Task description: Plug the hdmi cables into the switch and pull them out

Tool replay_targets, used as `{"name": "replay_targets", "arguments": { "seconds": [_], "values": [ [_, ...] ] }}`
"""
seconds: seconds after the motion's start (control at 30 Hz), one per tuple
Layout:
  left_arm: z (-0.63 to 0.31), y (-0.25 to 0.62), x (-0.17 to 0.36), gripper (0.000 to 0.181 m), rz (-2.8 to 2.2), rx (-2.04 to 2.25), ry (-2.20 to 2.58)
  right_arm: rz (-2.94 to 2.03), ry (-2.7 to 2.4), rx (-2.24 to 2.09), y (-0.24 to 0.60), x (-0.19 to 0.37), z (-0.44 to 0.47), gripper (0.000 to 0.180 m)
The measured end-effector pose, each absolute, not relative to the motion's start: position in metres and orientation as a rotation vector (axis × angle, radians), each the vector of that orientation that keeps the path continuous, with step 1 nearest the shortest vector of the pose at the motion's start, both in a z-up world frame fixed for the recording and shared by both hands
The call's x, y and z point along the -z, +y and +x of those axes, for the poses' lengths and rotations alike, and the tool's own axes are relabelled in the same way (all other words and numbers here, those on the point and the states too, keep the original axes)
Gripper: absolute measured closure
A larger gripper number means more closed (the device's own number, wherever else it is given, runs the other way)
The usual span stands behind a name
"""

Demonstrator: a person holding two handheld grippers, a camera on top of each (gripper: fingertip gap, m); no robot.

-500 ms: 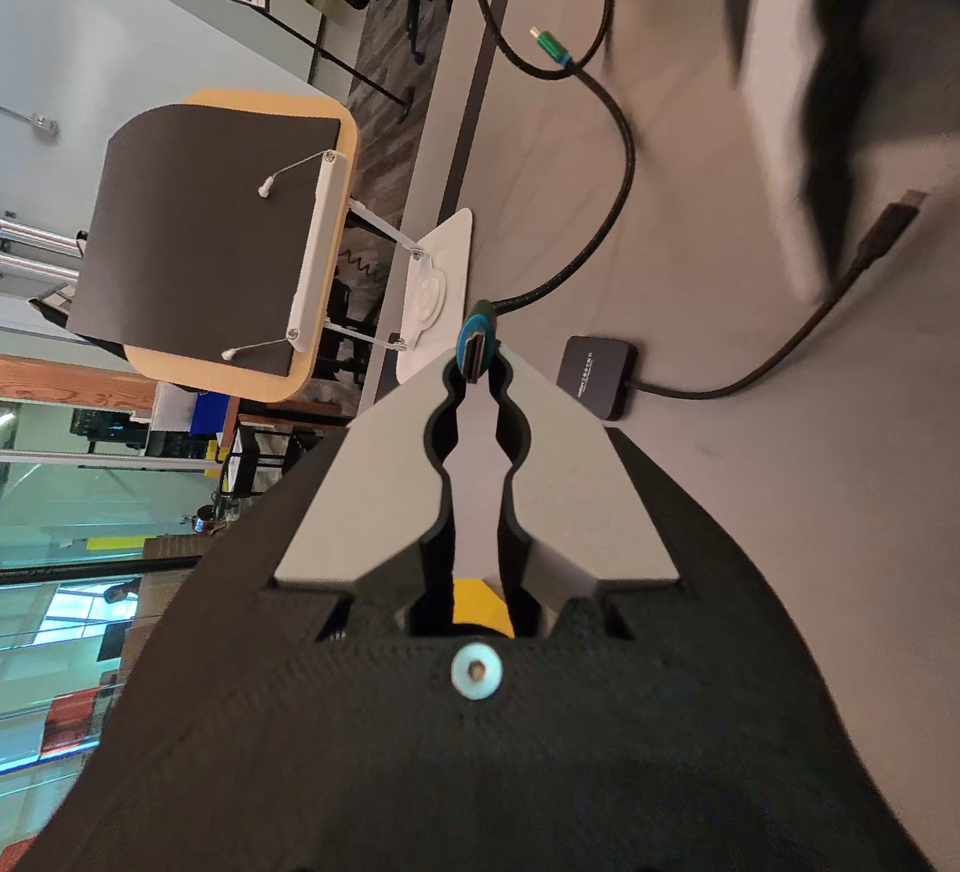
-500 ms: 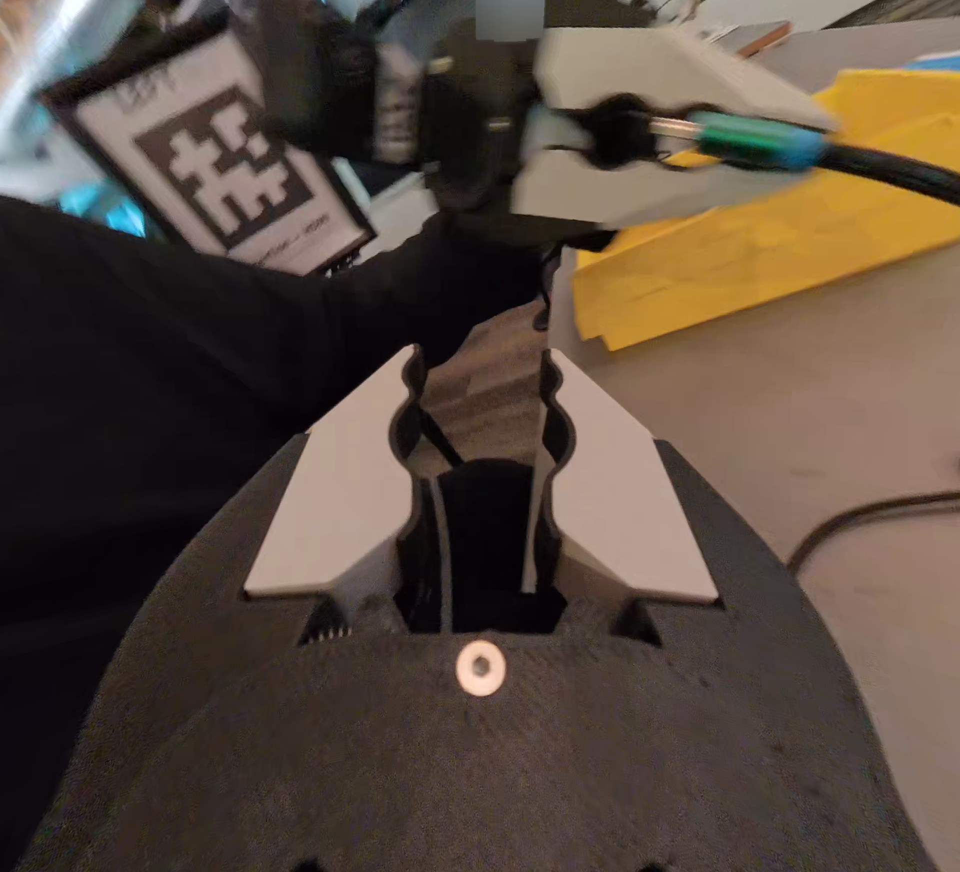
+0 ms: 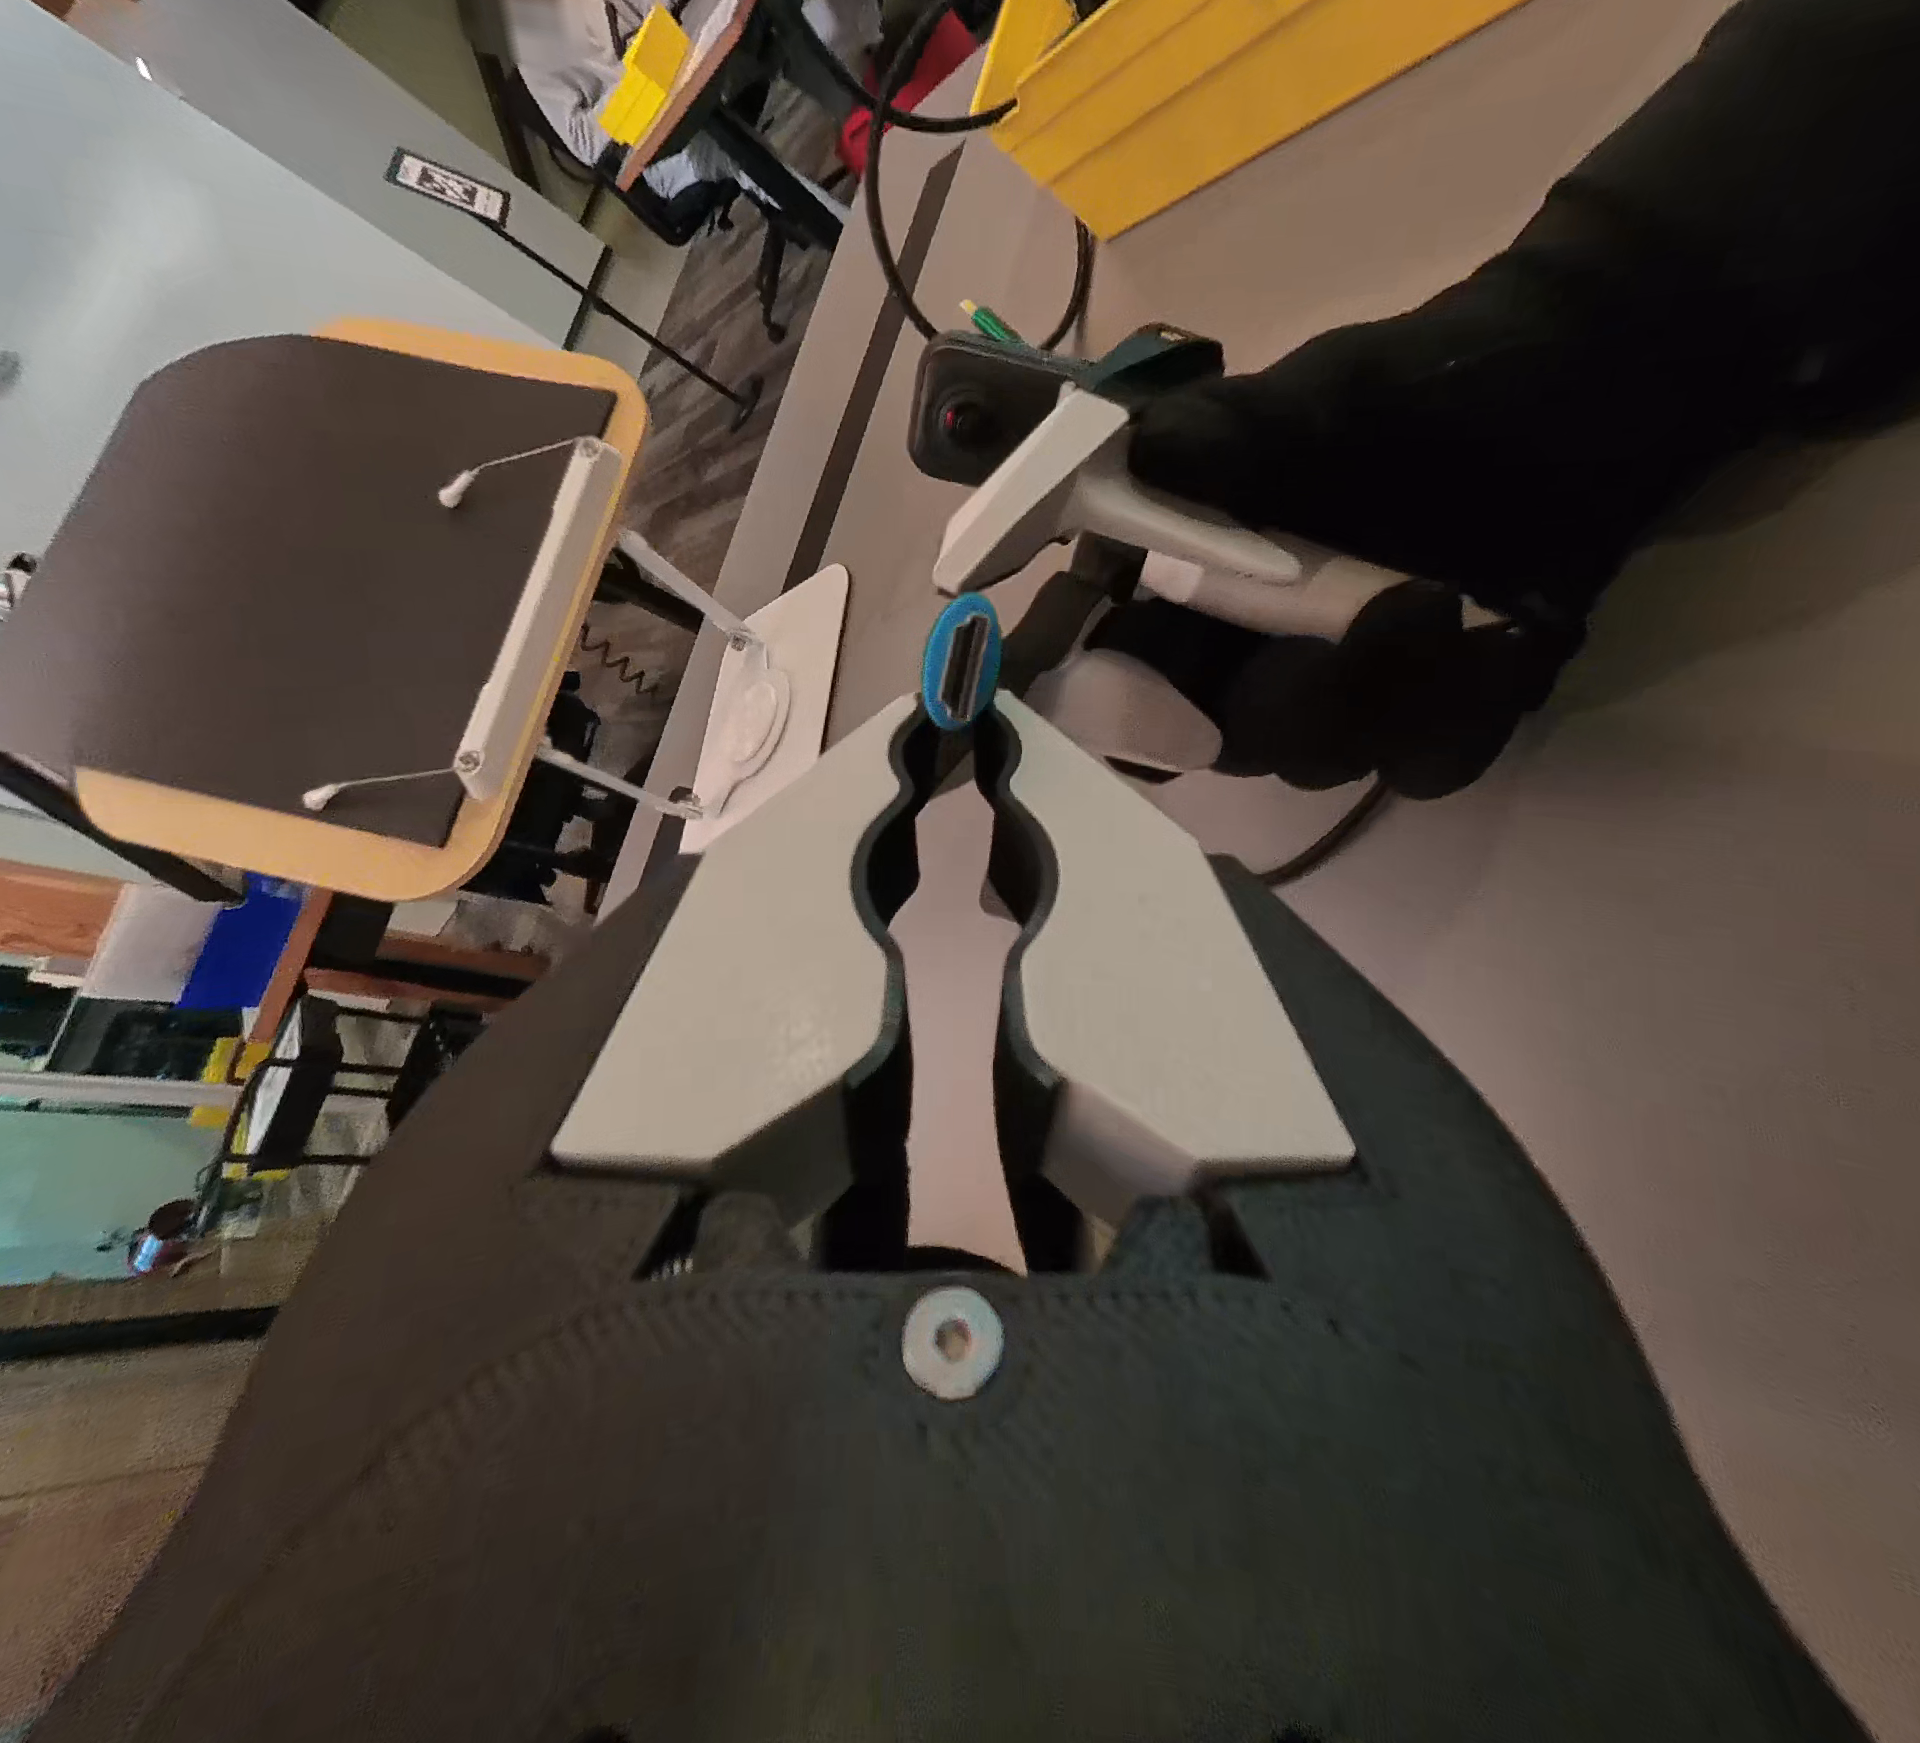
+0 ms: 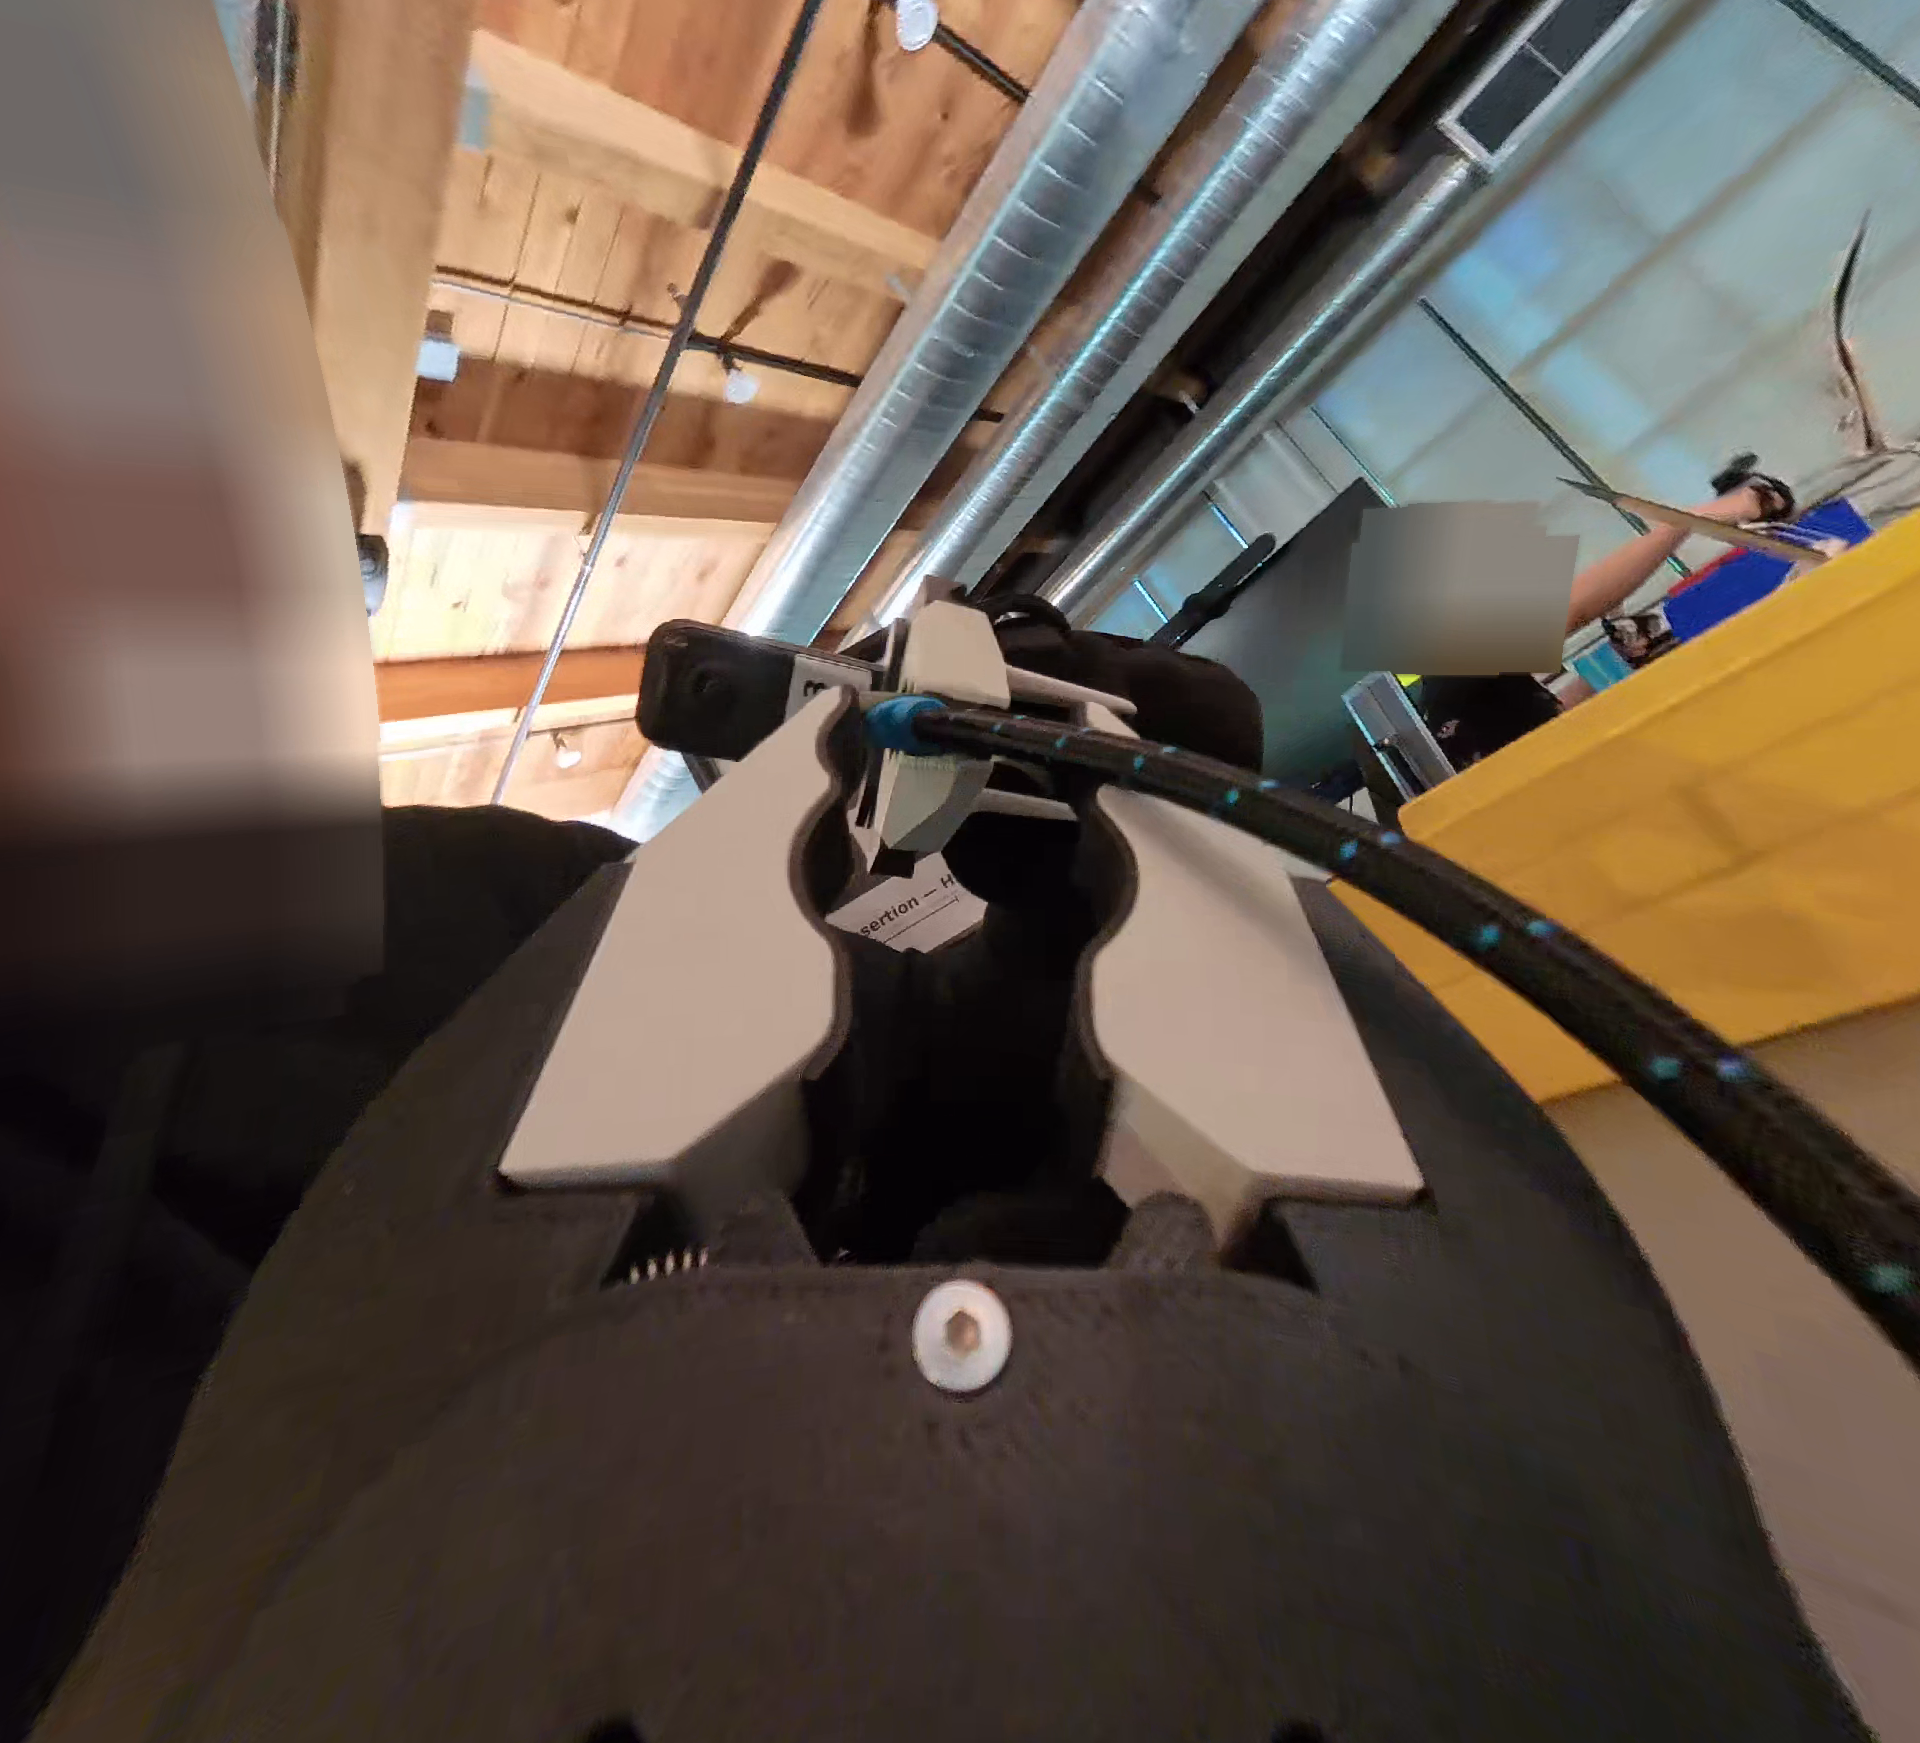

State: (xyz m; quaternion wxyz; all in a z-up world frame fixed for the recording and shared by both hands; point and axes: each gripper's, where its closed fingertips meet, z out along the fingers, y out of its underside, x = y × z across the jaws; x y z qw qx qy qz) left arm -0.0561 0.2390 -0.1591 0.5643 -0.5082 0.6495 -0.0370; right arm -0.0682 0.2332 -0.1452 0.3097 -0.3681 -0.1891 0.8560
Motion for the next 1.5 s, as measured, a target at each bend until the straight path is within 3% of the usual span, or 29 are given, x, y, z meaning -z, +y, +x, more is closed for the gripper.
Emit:
{"name": "replay_targets", "arguments": {
  "seconds": [0.03,0.07,0.3,0.53,0.67,0.83,1.03,1.23,1.33,1.5],
  "values": [
    [-0.057,0.238,0.158,0.176,-1.184,0.096,1.529,-0.954,-0.508,-2.26,0.233,0.143,-0.067,0.151],
    [-0.056,0.236,0.158,0.176,-1.176,0.122,1.532,-0.939,-0.513,-2.242,0.234,0.142,-0.065,0.165],
    [-0.058,0.239,0.167,0.171,-1.223,0.201,1.526,-1.041,-0.581,-2.092,0.238,0.15,-0.068,0.166],
    [-0.062,0.228,0.166,0.134,-1.276,0.233,1.512,-1.083,-0.559,-2.029,0.242,0.151,-0.063,0.175],
    [-0.071,0.239,0.17,0.138,-1.308,0.136,1.486,-1.121,-0.558,-1.998,0.245,0.155,-0.059,0.175],
    [-0.067,0.246,0.169,0.137,-1.076,-0.339,1.534,-1.2,-0.53,-2.03,0.249,0.159,-0.064,0.176],
    [-0.067,0.258,0.174,0.165,-0.869,-0.669,1.544,-1.264,-0.513,-2.077,0.249,0.163,-0.067,0.177],
    [-0.066,0.257,0.174,0.166,-0.91,-0.615,1.562,-1.275,-0.532,-2.039,0.25,0.163,-0.067,0.176],
    [-0.064,0.252,0.172,0.167,-0.993,-0.448,1.562,-1.266,-0.558,-1.966,0.252,0.161,-0.066,0.151],
    [-0.061,0.245,0.168,0.168,-1.055,-0.213,1.586,-1.251,-0.762,-1.847,0.239,0.162,-0.07,0.148]
  ]
}}
